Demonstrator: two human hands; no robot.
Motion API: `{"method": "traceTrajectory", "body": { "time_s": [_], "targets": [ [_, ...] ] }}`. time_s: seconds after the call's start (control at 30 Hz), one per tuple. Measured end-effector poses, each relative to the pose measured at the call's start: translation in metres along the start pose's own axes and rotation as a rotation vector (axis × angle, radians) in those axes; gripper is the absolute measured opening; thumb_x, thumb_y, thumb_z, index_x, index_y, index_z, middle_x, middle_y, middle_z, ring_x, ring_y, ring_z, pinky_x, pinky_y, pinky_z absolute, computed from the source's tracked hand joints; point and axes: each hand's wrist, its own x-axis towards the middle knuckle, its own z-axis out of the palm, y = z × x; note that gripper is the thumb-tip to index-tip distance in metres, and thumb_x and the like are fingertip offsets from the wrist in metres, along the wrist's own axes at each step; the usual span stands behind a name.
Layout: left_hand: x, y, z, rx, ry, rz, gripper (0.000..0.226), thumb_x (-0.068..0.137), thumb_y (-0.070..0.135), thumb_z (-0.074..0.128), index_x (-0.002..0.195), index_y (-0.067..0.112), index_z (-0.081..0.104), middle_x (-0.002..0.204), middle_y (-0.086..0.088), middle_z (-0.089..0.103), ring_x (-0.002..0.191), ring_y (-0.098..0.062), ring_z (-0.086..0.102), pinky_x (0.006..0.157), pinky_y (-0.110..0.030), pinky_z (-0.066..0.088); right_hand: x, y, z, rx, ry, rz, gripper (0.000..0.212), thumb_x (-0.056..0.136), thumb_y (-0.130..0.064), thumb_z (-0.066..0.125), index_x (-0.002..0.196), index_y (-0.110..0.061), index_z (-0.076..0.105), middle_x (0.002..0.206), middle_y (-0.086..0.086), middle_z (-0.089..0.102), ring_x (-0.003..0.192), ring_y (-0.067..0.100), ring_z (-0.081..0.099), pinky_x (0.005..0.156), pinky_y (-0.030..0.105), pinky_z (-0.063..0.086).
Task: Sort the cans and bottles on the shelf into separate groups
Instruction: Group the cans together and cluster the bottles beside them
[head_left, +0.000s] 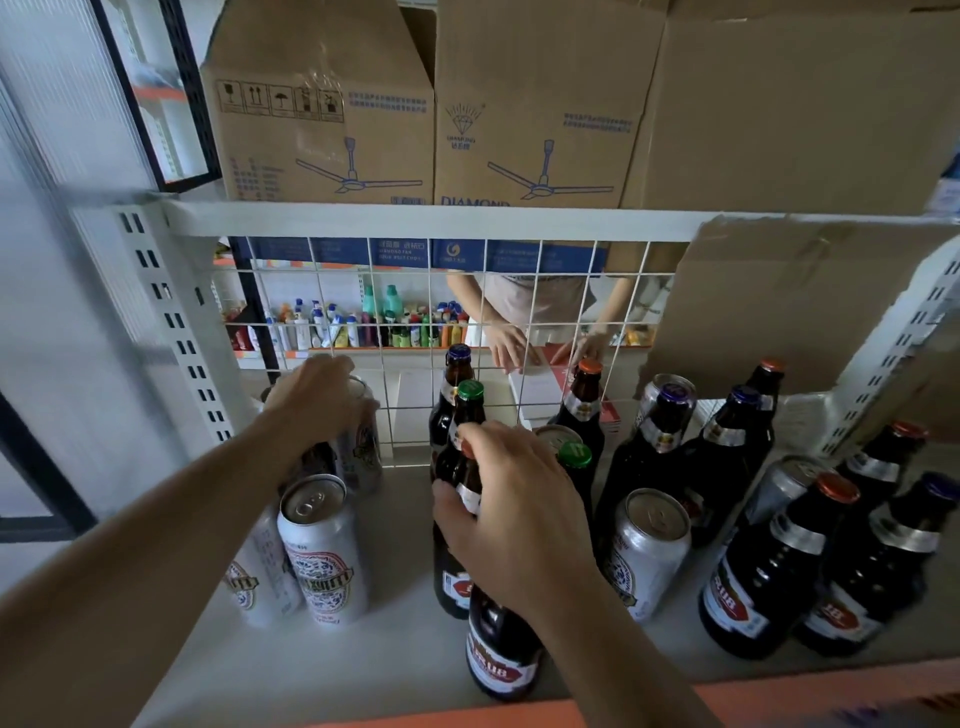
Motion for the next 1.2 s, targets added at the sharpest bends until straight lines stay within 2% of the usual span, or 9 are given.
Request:
{"method": "traceTrajectory", "body": {
  "time_s": [0.07, 0.13, 0.3, 0.47, 0.53, 0.67, 0.8, 1.0, 1.2],
  "targets": [
    [-0.009, 0.015, -0.011, -0.02, 0.022, 0.034, 0.052, 0.081, 0.046, 0.065, 0.117, 0.009, 0.06, 0.123, -0.016, 0.061, 0.109, -0.033, 0.059, 0.089, -0.043, 0.05, 0.0, 0.002, -0.004, 0.173, 0.072, 0.009, 0.047, 0.087, -0.037, 0.052, 0.126, -0.012, 0.058, 0.115, 0.0, 0.064, 0.11, 0.017, 0.056, 0.092, 0.03, 0.048],
    [-0.026, 0.035, -0.023, -0.084, 0.069, 0.101, 0.049, 0.087, 0.043, 0.061, 0.125, 0.012, 0.057, 0.129, -0.01, 0.059, 0.116, -0.027, 0.056, 0.092, -0.036, 0.046, -0.002, 0.005, -0.006, 0.253, 0.142, 0.009, 0.041, 0.087, -0.033, 0.055, 0.12, -0.011, 0.061, 0.11, 0.0, 0.066, 0.105, 0.015, 0.059, 0.087, 0.022, 0.047],
    [-0.09, 0.083, -0.044, -0.398, 0.195, 0.333, 0.012, 0.091, 0.03, 0.058, 0.095, 0.022, 0.066, 0.088, 0.017, 0.066, 0.083, 0.009, 0.062, 0.07, -0.002, 0.042, -0.008, 0.013, 0.001, 0.283, 0.237, -0.053, 0.03, 0.088, -0.03, 0.053, 0.105, -0.01, 0.066, 0.095, -0.001, 0.066, 0.093, 0.015, 0.06, 0.078, 0.03, 0.052],
    [-0.147, 0.095, -0.023, -0.573, 0.123, 0.375, 0.017, 0.089, 0.034, 0.059, 0.084, 0.018, 0.064, 0.069, 0.016, 0.062, 0.066, 0.008, 0.061, 0.055, -0.005, 0.042, -0.024, 0.038, -0.013, 0.347, 0.541, 0.053, 0.032, 0.088, -0.028, 0.051, 0.1, -0.004, 0.068, 0.09, 0.006, 0.069, 0.082, 0.016, 0.063, 0.076, 0.019, 0.049],
    [-0.159, 0.091, -0.005, -0.601, 0.091, 0.355, 0.021, 0.086, 0.045, 0.061, 0.082, 0.025, 0.063, 0.07, 0.014, 0.063, 0.066, -0.001, 0.062, 0.055, -0.012, 0.047, -0.031, 0.061, -0.02, 0.307, 0.635, 0.224, 0.036, 0.084, -0.027, 0.05, 0.103, -0.002, 0.067, 0.096, 0.013, 0.069, 0.088, 0.026, 0.064, 0.079, 0.028, 0.048],
    [-0.168, 0.085, 0.018, -0.639, 0.041, 0.313, 0.015, 0.084, 0.037, 0.067, 0.079, 0.024, 0.063, 0.07, 0.011, 0.064, 0.066, -0.006, 0.061, 0.059, -0.012, 0.045, -0.042, 0.099, -0.022, 0.158, 0.28, 0.605, 0.05, 0.082, -0.012, 0.061, 0.131, -0.006, 0.053, 0.132, 0.016, 0.054, 0.12, 0.035, 0.05, 0.093, 0.036, 0.039],
    [-0.173, 0.085, 0.028, -0.649, -0.038, 0.326, 0.021, 0.081, 0.045, 0.064, 0.08, 0.024, 0.064, 0.067, 0.017, 0.063, 0.065, -0.001, 0.061, 0.059, -0.007, 0.041, -0.047, 0.11, -0.02, 0.163, -0.016, 0.523, 0.063, 0.083, -0.013, 0.066, 0.142, -0.014, 0.043, 0.138, 0.007, 0.043, 0.125, 0.024, 0.047, 0.091, 0.026, 0.036],
    [-0.178, 0.091, 0.038, -0.602, -0.029, 0.357, 0.047, 0.072, 0.062, 0.055, 0.099, 0.025, 0.061, 0.083, 0.018, 0.059, 0.08, -0.002, 0.059, 0.064, -0.009, 0.044, -0.047, 0.119, -0.019, 0.089, 0.033, 0.479, 0.062, 0.079, -0.016, 0.077, 0.136, -0.014, 0.052, 0.124, 0.008, 0.054, 0.108, 0.021, 0.057, 0.08, 0.025, 0.04],
    [-0.18, 0.095, 0.041, -0.554, -0.032, 0.341, 0.038, 0.077, 0.044, 0.068, 0.108, 0.024, 0.058, 0.09, 0.015, 0.059, 0.082, -0.005, 0.059, 0.069, -0.025, 0.051, -0.042, 0.099, -0.043, 0.032, 0.227, 0.417, 0.053, 0.074, -0.013, 0.079, 0.124, -0.017, 0.061, 0.117, 0.011, 0.057, 0.098, 0.028, 0.061, 0.075, 0.032, 0.046]
  ]
}}
